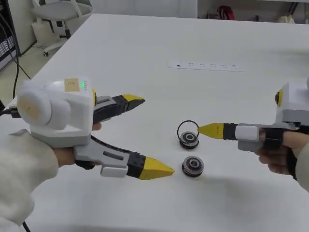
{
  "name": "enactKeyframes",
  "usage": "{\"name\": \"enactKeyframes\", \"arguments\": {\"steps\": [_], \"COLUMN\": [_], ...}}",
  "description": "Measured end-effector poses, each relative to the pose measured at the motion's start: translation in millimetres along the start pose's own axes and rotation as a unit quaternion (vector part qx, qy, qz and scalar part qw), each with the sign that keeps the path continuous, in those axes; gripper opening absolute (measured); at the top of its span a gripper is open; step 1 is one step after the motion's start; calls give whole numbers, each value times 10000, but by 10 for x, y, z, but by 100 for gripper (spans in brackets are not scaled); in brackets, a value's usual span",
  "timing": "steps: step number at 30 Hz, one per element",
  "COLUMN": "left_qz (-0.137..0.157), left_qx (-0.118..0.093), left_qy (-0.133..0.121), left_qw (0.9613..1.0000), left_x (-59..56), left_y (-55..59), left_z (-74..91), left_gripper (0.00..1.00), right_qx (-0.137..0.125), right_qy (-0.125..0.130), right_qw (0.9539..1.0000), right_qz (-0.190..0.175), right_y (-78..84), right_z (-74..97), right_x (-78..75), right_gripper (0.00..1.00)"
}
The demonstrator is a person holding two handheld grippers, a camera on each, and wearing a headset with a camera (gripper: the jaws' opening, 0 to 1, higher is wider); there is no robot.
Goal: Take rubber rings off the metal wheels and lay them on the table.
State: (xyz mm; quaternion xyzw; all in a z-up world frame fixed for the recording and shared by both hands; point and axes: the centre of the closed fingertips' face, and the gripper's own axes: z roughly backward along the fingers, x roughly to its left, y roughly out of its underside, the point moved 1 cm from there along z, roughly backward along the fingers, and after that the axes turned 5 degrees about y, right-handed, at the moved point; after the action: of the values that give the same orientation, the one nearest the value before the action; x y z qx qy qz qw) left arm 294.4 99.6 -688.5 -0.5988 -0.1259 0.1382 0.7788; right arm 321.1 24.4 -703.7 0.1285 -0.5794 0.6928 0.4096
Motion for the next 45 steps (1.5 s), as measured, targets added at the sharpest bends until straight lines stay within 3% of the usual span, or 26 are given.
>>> {"name": "enactKeyframes", "arguments": {"steps": [8,12,20,28,34,45], "left_qz": [40,328,504,604,661,729], "left_qx": [100,28,240,229,329,392], "left_qy": [-262,-462,-446,-488,-357,-309], "left_qw": [9996,9984,9974,9967,9966,9961], "left_x": [-2,14,-97,-90,-147,-164], "left_y": [160,289,525,551,602,641], "left_z": [225,296,311,332,299,290], "left_gripper": [100,100,100,100,100,100], "right_qx": [39,127,348,594,767,678], "right_qy": [-94,-132,-176,-165,53,414], "right_qw": [9999,9998,9992,9979,9967,9965], "right_qz": [11,49,96,179,271,276], "right_y": [17,64,192,346,481,504], "right_z": [-37,-83,-180,-307,-412,-475], "right_x": [59,97,150,187,101,-39], "right_gripper": [0,0,0,0,0,0]}}
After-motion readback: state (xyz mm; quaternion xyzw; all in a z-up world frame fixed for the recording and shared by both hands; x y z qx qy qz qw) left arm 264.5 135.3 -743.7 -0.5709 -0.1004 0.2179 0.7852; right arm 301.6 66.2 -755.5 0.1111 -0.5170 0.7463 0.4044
